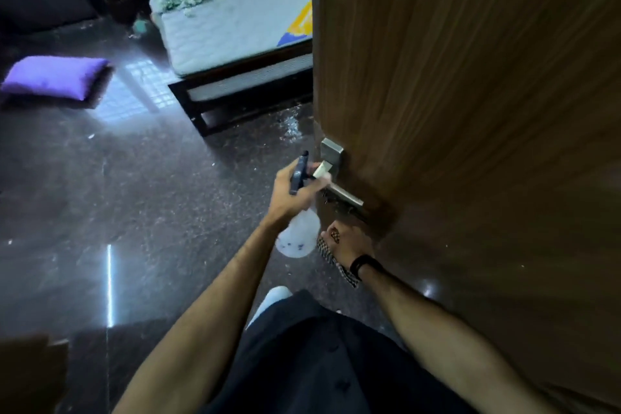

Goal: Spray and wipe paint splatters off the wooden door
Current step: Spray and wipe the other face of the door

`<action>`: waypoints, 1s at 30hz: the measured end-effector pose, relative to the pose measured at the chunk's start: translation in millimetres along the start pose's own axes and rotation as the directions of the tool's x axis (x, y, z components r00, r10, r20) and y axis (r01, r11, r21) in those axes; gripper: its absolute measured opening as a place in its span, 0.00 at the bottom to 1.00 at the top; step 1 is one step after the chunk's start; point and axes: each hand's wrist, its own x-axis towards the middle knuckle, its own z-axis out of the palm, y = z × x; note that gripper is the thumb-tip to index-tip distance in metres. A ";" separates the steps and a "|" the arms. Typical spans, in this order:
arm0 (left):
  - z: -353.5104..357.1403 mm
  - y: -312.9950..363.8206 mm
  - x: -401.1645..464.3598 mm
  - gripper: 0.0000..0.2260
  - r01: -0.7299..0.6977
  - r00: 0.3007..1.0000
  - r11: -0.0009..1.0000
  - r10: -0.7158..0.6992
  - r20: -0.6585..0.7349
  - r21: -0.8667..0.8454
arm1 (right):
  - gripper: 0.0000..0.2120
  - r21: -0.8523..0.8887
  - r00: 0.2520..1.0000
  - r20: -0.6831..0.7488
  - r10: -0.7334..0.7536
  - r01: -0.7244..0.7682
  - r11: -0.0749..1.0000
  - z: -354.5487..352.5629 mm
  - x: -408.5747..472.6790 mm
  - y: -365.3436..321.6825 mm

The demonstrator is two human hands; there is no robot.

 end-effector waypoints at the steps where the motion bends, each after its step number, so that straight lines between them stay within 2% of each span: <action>1: -6.8 5.4 15.3 0.08 -0.008 1.000 1.000 0.009 0.025 -0.018 | 0.14 0.017 0.999 -0.011 0.031 -0.031 0.999 -5.5 4.2 0.5; 3: -18.6 14.5 44.8 0.07 -0.020 1.000 0.996 0.020 -0.001 -0.083 | 0.14 0.034 0.997 -0.034 0.067 -0.065 0.997 -12.9 10.0 2.6; 6: -19.8 25.8 97.5 0.11 -0.048 0.999 0.989 0.047 -0.010 -0.139 | 0.14 0.073 0.983 -0.098 0.158 -0.151 0.986 -22.6 20.7 3.1; 8: -11.2 37.5 132.2 0.13 -0.063 0.994 0.983 0.077 0.076 -0.171 | 0.14 0.108 0.959 -0.133 0.248 -0.235 0.966 -22.4 29.8 1.2; 10: -1.2 48.1 161.9 0.14 -0.053 0.970 0.976 0.101 0.222 -0.212 | 0.15 0.138 0.931 -0.170 0.323 -0.303 0.943 -22.1 37.2 -5.1; 14: 18.5 68.8 199.0 0.07 0.034 0.806 0.985 0.074 0.588 -0.170 | 0.16 0.270 0.821 -0.244 0.516 -0.453 0.850 -17.1 48.3 -33.3; 16: 22.0 76.9 214.9 0.06 0.074 0.736 0.989 0.032 0.676 -0.127 | 0.16 0.331 0.776 -0.264 0.572 -0.485 0.810 -13.9 50.0 -52.5; 18: 27.0 82.1 233.1 0.08 0.050 0.667 0.995 0.035 0.744 -0.091 | 0.15 0.366 0.735 -0.295 0.611 -0.504 0.782 -12.2 51.8 -72.1; 21: 35.6 86.5 252.6 0.12 -0.018 0.590 0.999 0.051 0.806 -0.050 | 0.15 0.430 0.657 -0.351 0.667 -0.520 0.738 -8.2 53.2 -93.2; 26: 34.2 84.1 259.9 0.22 -0.026 0.549 0.998 0.058 0.834 -0.052 | 0.13 0.506 0.539 -0.420 0.731 -0.529 0.681 3.7 43.0 -116.2; 30: 21.7 80.6 253.6 0.15 -0.052 0.531 0.998 0.058 0.845 -0.035 | 0.13 0.592 0.446 -0.422 0.789 -0.523 0.613 24.2 29.7 -130.5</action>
